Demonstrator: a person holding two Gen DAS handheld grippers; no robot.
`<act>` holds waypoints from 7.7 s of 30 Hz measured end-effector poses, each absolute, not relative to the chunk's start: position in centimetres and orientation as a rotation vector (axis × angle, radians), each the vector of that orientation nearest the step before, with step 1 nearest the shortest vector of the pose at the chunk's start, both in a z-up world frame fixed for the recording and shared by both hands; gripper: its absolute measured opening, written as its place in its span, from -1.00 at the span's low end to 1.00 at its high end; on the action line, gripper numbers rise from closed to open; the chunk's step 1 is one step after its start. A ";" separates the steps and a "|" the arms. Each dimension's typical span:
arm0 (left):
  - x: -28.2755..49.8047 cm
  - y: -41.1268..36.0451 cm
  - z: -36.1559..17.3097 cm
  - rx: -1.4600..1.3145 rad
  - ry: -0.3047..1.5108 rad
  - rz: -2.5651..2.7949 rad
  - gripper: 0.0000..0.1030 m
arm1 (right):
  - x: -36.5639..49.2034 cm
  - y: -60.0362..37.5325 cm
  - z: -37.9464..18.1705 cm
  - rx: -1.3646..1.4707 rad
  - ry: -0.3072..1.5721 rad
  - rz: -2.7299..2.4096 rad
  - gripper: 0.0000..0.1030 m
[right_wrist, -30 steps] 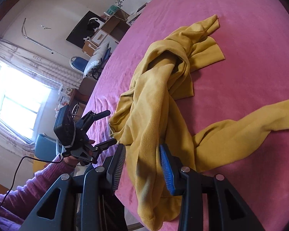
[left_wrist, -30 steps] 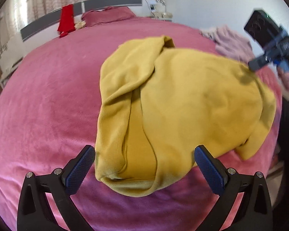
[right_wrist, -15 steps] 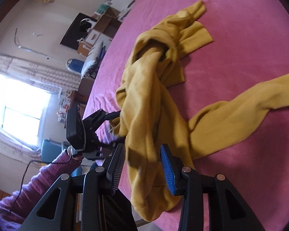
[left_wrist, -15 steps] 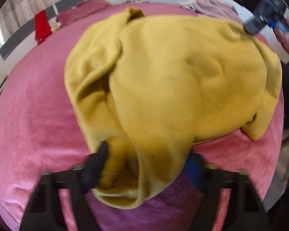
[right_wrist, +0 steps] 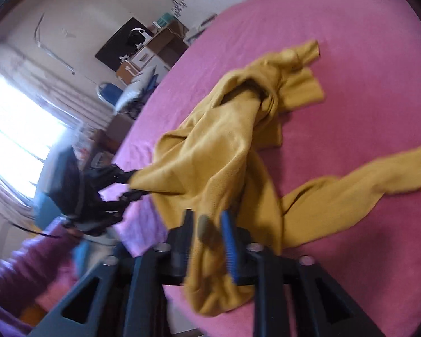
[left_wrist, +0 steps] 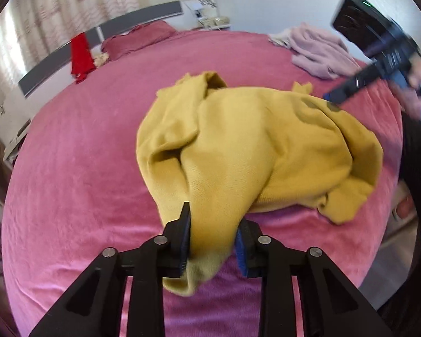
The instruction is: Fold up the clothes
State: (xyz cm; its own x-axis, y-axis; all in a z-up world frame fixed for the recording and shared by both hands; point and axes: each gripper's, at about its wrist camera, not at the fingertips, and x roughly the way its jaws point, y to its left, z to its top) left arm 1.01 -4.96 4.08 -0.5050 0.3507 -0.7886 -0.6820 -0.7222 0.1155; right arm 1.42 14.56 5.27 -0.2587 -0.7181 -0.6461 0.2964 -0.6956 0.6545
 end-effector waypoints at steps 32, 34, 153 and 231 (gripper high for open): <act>0.5 2.0 -1.1 -1.163 0.295 1.955 0.53 | 6.3 16.7 7.7 1.354 -0.051 -2.442 -0.88; -0.1 0.3 -1.2 -1.207 0.157 1.959 0.53 | 6.5 16.8 7.8 1.353 -0.061 -2.434 -0.88; 6.3 -0.4 -3.2 -1.487 -0.032 2.595 0.86 | 6.6 27.5 -2.9 1.591 -0.870 -2.125 -0.91; 4.4 -5.0 -3.7 -1.609 -0.104 2.632 0.99 | 2.9 45.9 -1.7 1.336 -1.420 -2.232 -0.83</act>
